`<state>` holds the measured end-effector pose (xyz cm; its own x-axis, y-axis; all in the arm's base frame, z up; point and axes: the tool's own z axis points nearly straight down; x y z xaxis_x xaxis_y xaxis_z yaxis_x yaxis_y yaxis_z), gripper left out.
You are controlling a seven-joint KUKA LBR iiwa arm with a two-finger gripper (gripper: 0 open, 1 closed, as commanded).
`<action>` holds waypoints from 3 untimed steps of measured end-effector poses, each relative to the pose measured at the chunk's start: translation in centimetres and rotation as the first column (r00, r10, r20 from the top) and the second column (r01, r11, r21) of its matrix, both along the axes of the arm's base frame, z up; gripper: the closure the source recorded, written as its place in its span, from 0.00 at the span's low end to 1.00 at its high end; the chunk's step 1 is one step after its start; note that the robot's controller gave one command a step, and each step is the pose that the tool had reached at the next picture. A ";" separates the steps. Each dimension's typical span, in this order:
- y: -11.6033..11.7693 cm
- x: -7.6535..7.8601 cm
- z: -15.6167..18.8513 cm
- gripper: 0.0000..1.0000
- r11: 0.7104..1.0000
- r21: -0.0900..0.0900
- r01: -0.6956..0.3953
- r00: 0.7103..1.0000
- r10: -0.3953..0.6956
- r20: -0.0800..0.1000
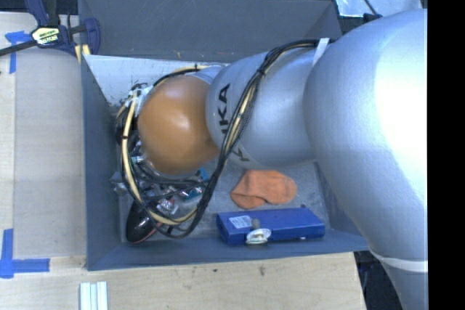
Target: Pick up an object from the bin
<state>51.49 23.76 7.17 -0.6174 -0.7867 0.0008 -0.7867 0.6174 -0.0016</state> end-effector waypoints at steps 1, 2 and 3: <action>-0.1 1.0 -0.2 1.00 0.959 0.004 -0.285 0.959 0.285 0.001; -0.1 1.0 -0.2 1.00 0.959 0.004 -0.285 0.959 0.285 0.001; -0.1 1.0 -0.2 1.00 0.959 0.004 -0.284 0.959 0.284 0.001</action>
Offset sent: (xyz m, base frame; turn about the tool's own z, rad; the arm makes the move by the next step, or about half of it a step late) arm 0.0000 0.0000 0.0000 0.0000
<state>52.47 23.62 7.01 -0.3685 -0.9296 -0.0029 -0.9296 0.3685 0.0003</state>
